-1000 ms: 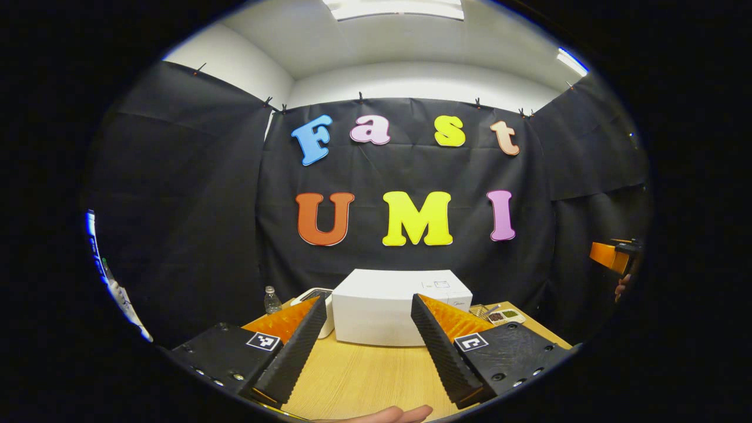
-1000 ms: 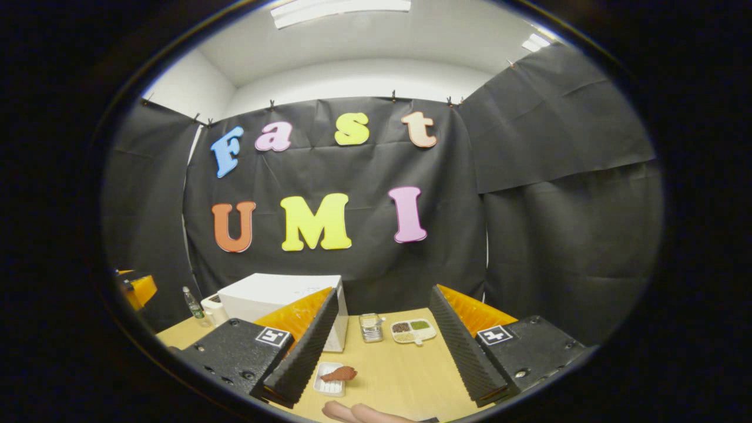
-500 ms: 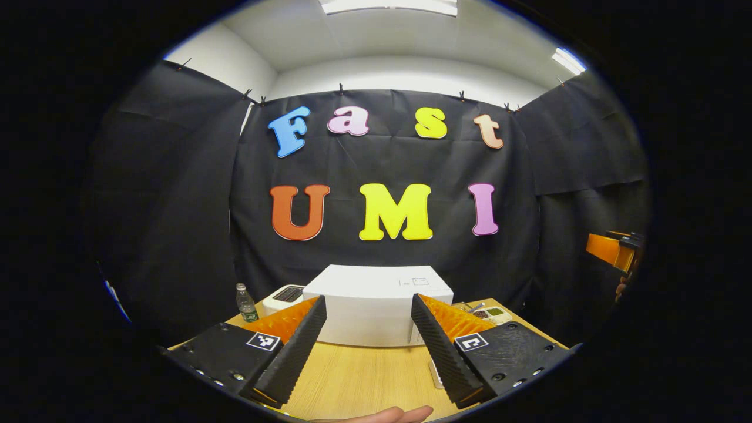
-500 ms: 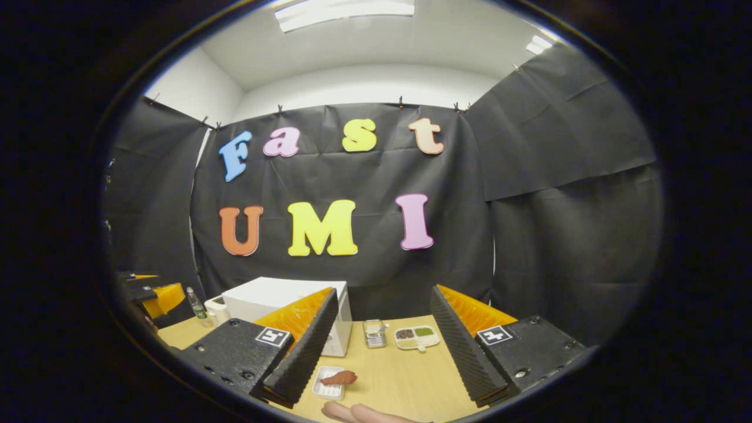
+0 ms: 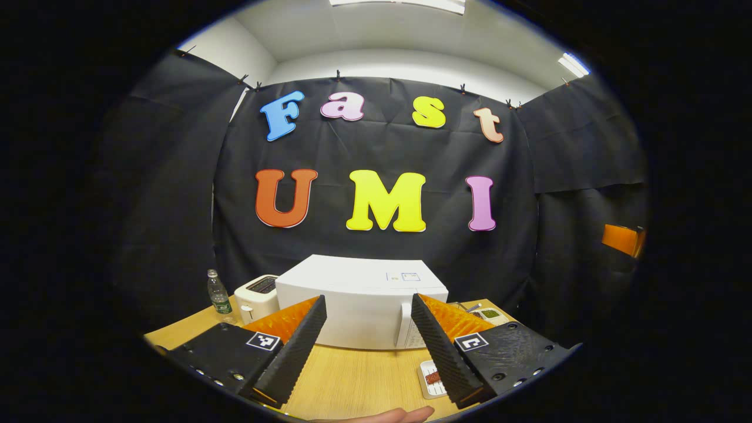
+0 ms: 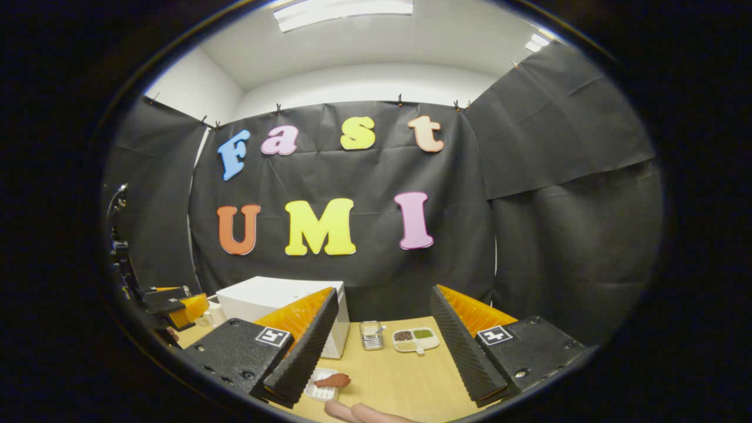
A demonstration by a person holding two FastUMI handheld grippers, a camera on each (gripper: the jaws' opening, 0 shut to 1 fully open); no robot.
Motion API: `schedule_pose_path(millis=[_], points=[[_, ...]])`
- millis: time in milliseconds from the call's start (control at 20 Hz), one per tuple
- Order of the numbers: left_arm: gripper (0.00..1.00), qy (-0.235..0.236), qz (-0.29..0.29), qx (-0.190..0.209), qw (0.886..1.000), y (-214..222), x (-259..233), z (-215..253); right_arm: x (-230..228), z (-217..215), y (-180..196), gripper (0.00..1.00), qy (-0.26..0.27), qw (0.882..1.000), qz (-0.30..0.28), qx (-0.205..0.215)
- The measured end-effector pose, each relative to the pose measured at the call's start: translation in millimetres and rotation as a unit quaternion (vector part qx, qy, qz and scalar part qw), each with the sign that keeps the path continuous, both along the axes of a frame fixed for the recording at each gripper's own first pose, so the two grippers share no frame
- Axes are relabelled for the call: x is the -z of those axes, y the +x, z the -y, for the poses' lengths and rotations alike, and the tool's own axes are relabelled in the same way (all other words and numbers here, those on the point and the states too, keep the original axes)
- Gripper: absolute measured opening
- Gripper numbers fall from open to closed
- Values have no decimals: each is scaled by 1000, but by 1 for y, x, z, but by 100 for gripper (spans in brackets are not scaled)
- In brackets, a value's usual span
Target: Open the microwave oven with the left hand, put the food in, and close the microwave oven.
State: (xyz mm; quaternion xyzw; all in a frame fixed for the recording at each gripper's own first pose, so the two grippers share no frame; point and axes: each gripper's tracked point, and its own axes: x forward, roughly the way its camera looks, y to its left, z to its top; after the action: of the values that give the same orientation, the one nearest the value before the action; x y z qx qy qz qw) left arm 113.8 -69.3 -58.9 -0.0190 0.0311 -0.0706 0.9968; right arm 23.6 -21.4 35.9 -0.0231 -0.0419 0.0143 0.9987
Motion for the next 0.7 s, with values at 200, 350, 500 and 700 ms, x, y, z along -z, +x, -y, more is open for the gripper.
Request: schedule_pose_path(millis=[200,350,500,700], points=[[92,-12,-24,29,999,32,51,28,7,9,13,92,9,1000,8,-7],[92,8,-28,36,999,60,90,43,20,20,22,92,3,1000,4,-8],[92,3,-55,53,997,85,135,67,24,37,28,92,-1,1000,10,4],[92,10,-76,51,996,112,174,86,31,55,33,92,1,999,32,10]])
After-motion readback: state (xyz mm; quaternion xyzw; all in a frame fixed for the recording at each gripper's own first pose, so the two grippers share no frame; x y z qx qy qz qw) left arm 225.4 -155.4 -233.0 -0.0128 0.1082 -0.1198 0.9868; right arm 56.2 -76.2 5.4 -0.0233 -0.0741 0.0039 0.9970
